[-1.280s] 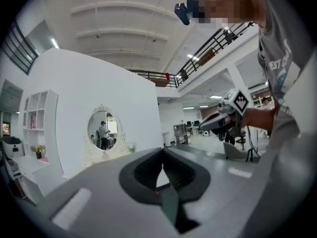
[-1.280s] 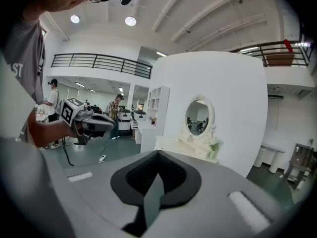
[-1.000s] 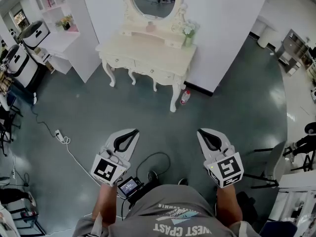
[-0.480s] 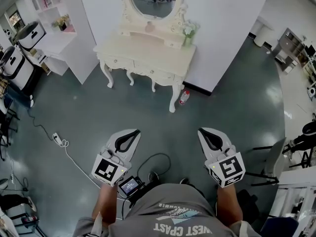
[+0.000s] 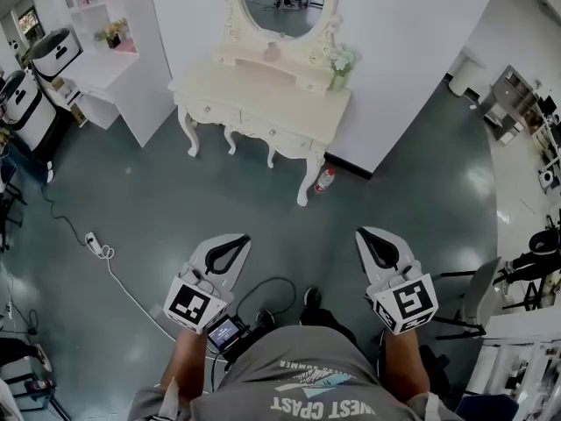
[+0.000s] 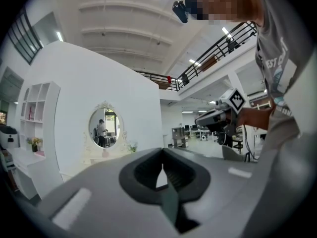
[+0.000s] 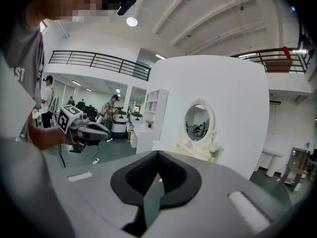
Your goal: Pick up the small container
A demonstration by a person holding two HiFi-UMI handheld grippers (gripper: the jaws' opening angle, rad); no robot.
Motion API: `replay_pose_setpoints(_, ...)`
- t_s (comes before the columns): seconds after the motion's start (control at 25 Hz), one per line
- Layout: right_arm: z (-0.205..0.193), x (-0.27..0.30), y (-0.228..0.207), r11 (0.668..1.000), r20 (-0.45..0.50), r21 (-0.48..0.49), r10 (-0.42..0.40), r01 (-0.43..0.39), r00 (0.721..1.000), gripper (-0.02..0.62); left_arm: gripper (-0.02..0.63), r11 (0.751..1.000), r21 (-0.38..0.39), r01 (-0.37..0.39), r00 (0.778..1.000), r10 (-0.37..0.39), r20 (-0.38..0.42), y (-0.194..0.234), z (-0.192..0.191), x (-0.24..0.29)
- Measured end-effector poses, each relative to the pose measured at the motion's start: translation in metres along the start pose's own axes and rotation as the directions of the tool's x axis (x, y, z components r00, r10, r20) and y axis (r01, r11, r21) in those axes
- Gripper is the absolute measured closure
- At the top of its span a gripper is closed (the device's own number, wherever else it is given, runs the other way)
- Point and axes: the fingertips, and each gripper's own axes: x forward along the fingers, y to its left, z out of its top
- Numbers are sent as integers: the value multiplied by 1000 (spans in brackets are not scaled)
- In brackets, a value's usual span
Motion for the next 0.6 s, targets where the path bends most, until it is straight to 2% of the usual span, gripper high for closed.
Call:
replay_pose_setpoints(0.28, 3, 45, -22, 998, 13, -4, 64, -64, 998, 595, 604, 997, 3, -71, 997, 71, -39, 26, -9, 11)
replay_pose_setpoints(0.44, 0, 82, -45, 993, 28, 5, 122, -122, 992, 594, 604, 991, 15, -130, 989, 131, -76, 45, -6, 31)
replay_pose_setpoints(0.6, -3, 122, -76, 983, 40, 12, 181, -182, 983, 594, 604, 986, -4, -170, 980, 168, -105, 58, -10, 65)
